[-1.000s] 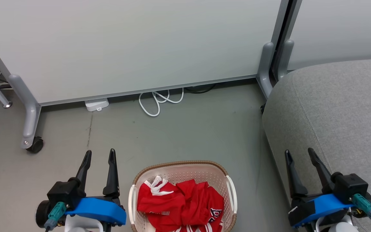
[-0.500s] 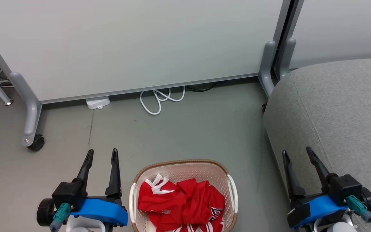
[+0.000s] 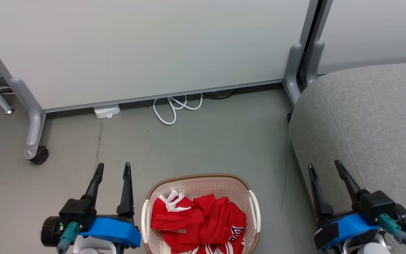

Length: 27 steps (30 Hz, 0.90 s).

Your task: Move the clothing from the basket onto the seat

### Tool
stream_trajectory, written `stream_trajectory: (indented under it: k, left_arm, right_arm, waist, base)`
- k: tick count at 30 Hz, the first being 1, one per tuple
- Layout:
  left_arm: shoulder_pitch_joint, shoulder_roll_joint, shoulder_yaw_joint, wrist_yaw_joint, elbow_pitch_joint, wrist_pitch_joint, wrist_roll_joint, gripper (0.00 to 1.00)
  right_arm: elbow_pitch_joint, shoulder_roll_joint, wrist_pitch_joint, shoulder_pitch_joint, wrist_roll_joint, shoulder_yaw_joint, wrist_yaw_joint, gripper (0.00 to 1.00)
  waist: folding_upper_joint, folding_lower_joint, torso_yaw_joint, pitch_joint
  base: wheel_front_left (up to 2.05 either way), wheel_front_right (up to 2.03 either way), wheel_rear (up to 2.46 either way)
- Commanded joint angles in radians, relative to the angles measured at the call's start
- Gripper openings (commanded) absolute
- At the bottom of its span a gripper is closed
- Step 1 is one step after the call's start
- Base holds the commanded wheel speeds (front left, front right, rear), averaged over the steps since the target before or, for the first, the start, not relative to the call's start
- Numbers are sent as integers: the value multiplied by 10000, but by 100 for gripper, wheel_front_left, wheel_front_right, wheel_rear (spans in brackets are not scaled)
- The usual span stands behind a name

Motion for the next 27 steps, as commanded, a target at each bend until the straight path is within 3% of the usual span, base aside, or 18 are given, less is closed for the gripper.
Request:
stream_trajectory:
  k: [1,14,27]
  left_arm:
    - [-110,12,-1,38,9,-52,-24,100]
    - [-331,11,-8,-21,326,-50,-87,100]
    - [-1248,129,-47,-254,1755,-50,258,100]
  right_arm:
    - [4,-48,-45,-110,8,-3,4,100]
    - [-196,-47,-42,-374,65,237,3,100]
    - [-445,-42,-42,-995,323,724,3,100]
  waist:
    - [0,0,-2,16]
    - [0,0,-275,698]
    - [0,0,-1313,2341]
  base:
    - [0,0,0]
    - [0,0,0]
    - [0,0,0]
